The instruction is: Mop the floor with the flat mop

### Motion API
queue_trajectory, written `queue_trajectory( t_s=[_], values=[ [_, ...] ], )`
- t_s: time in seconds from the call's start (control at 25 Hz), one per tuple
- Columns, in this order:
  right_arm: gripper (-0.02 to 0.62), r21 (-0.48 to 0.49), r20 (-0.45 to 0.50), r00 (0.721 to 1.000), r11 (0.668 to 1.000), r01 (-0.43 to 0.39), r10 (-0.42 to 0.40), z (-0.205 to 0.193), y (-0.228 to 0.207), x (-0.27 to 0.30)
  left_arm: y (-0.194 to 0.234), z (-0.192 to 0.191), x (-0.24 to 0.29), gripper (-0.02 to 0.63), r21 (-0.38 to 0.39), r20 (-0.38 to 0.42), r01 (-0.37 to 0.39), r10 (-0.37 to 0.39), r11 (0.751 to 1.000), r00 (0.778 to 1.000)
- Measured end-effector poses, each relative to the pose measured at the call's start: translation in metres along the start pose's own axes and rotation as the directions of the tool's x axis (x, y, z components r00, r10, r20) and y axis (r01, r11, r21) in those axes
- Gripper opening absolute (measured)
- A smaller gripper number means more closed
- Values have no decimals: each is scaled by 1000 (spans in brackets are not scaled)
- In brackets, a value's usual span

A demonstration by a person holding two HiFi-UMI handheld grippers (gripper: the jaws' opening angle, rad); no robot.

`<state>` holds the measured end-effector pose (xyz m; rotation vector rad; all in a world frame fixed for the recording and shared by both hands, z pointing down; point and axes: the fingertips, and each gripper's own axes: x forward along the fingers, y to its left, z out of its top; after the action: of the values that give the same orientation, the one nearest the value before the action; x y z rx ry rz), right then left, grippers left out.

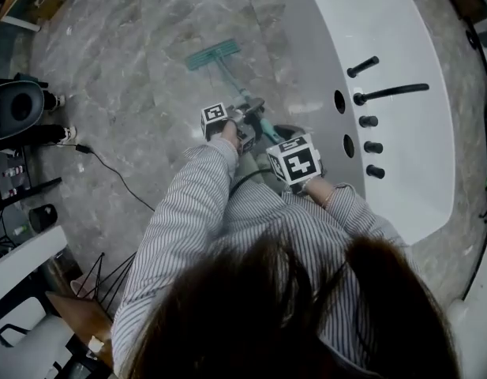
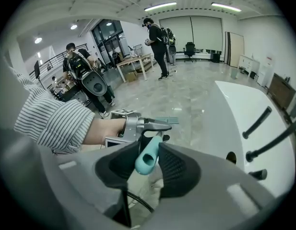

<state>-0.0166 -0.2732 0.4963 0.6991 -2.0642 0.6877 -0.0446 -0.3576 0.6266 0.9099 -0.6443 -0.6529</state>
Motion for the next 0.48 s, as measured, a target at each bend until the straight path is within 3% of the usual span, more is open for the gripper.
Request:
queue_trajectory(
  t_s=[0.48],
  values=[
    [126, 80, 36, 998, 996, 41, -44, 222, -4, 124, -129, 214, 24, 152, 21, 2, -9, 9, 1000, 1000]
  ],
)
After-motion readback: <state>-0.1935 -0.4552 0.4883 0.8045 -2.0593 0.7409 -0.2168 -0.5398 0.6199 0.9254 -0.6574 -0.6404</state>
